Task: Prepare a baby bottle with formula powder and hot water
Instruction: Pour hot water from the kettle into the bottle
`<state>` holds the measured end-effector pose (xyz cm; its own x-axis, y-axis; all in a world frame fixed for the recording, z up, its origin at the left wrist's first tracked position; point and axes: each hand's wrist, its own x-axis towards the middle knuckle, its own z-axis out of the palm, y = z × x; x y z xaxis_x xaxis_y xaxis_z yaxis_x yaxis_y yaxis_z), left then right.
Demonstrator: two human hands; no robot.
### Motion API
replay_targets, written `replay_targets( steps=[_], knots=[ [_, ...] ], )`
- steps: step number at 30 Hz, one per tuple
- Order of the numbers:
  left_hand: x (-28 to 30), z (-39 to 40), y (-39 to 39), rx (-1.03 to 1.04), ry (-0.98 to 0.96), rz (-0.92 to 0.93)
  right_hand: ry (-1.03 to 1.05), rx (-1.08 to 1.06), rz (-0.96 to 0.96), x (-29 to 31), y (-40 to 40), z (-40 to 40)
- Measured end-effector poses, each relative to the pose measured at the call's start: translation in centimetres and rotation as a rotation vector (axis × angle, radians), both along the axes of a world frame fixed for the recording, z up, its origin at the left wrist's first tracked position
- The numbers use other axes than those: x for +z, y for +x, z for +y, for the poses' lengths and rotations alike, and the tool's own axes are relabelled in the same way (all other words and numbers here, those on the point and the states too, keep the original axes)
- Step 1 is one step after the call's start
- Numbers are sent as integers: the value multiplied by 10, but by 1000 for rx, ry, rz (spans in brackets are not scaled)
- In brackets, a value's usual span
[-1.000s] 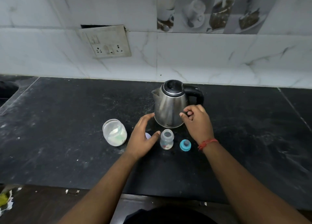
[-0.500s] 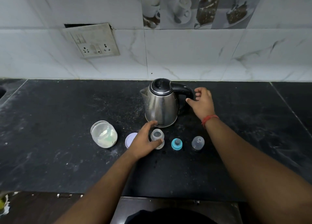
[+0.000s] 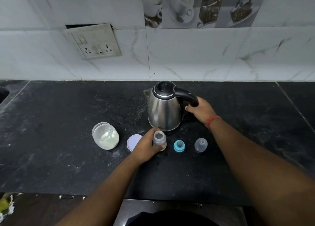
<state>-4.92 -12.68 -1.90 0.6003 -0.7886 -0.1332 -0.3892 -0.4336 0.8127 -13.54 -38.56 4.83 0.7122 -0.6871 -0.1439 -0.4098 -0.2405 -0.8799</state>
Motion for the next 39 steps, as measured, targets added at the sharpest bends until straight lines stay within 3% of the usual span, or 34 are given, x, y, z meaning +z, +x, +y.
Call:
replay_targets(
  steps=[8, 14, 29, 39],
  knots=[
    [8, 4, -1, 78, -143, 131, 276, -175, -265, -10, -10, 37],
    [31, 14, 12, 195, -277, 165, 368, -295, -401, -7, -9, 48],
    [77, 16, 46, 366, -347, 45, 197, -351, -567, 94, -31, 54],
    [116, 3, 36, 361, -399, -39, 75, -287, -513, 132, -55, 64]
  ],
)
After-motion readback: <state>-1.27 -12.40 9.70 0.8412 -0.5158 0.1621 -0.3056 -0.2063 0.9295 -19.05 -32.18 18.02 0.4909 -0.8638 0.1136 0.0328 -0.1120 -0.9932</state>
